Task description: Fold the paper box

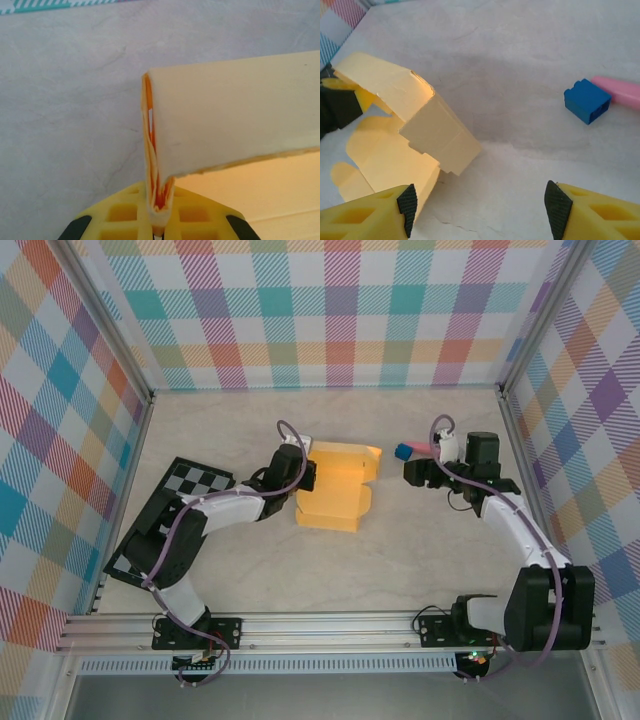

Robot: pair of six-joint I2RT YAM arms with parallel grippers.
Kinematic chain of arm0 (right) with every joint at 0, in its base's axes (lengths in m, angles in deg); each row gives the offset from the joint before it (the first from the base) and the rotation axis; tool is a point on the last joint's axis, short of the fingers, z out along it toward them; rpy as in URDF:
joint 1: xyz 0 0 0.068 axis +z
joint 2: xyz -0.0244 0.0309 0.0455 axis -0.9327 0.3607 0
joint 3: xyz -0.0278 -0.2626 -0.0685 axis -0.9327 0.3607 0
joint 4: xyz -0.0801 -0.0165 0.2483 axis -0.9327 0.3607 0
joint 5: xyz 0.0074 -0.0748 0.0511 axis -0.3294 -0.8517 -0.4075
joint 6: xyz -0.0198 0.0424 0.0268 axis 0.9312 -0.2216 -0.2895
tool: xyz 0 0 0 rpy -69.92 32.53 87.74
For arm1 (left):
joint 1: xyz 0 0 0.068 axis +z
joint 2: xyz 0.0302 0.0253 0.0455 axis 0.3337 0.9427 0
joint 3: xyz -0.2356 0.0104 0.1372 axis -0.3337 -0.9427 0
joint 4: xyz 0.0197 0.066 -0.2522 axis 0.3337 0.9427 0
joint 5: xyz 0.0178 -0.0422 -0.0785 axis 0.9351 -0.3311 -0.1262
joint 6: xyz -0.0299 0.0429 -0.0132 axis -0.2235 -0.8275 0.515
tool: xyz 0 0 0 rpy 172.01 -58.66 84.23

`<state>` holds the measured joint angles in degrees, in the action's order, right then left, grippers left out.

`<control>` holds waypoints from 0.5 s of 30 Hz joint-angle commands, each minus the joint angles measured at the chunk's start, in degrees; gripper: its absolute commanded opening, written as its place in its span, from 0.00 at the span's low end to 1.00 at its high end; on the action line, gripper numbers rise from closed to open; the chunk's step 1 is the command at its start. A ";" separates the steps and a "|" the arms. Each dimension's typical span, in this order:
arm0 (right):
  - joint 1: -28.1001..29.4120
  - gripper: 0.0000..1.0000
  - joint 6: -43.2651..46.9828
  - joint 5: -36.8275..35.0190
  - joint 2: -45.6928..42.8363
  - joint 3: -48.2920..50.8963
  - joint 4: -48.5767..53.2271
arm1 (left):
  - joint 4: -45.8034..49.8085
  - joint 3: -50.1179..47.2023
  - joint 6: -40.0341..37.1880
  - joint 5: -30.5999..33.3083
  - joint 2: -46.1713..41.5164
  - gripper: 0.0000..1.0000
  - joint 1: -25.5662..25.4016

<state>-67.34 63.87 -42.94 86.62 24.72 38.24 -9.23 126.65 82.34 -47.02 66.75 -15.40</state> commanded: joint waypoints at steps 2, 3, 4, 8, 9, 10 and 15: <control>-0.17 0.71 22.41 9.43 0.49 2.69 -3.75 | 0.18 -0.85 -3.14 -7.78 -3.86 0.00 1.20; -0.05 0.70 26.33 12.76 1.23 2.09 -1.69 | 0.26 -1.00 -3.80 -9.43 -4.46 0.00 1.54; -0.03 0.66 29.83 15.56 2.54 0.24 2.02 | 0.08 -1.16 -4.05 -11.30 -4.91 0.00 2.04; 1.34 0.61 37.53 19.88 4.89 -2.01 6.56 | -1.56 -2.09 -4.34 -18.21 -6.19 0.00 4.02; 2.06 0.61 38.50 19.82 4.66 -1.64 5.90 | -1.49 -2.04 -4.48 -19.36 -6.43 0.00 4.30; 2.96 0.61 39.11 19.16 4.27 -1.35 5.45 | -1.76 -2.04 -4.56 -20.35 -6.71 0.00 4.49; 6.44 0.61 37.59 18.70 0.37 1.76 0.42 | -2.42 -1.28 -4.76 -25.67 -6.68 0.00 4.90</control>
<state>-62.22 97.92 -28.32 89.81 25.22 41.08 -9.82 125.10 78.54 -66.89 61.51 -10.94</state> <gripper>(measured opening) 0.605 0.071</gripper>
